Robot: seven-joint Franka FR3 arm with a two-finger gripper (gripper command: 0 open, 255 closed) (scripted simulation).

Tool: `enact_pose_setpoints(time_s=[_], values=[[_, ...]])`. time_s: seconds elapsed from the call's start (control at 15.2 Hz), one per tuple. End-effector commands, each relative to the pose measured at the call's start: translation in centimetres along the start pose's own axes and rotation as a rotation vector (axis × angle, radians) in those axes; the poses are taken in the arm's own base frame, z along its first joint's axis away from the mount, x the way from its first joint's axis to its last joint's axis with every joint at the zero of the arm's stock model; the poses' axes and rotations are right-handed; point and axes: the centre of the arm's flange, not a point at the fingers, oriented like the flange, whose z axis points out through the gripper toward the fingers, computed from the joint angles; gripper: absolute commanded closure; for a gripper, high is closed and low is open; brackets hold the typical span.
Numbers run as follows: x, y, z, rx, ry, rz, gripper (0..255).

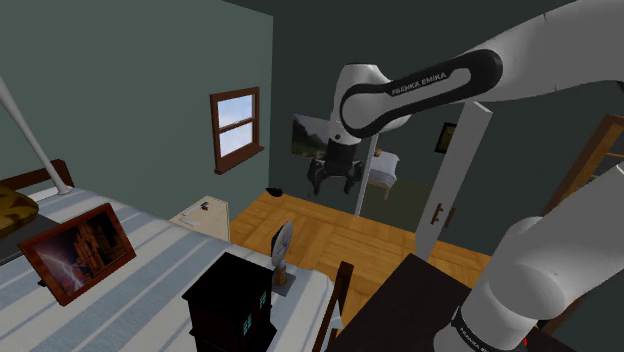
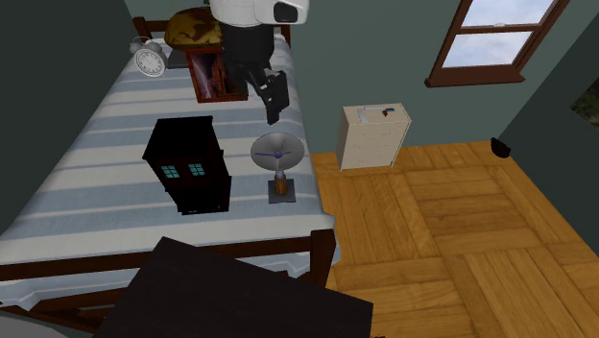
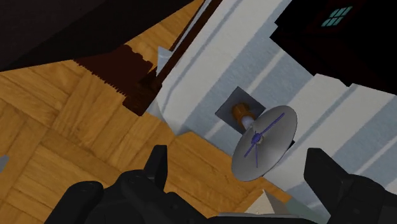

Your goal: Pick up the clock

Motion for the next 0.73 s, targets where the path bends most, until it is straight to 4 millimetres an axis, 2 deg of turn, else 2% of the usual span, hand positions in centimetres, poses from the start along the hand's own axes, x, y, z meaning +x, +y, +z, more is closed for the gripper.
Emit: enact_pose_setpoints(time_s=[0.0,0.66], values=[[1.2,-1.2,2.0,0.004,0.003,0.050,0],[7.8,-5.9,12.3,0.017,0.013,0.286,0]])
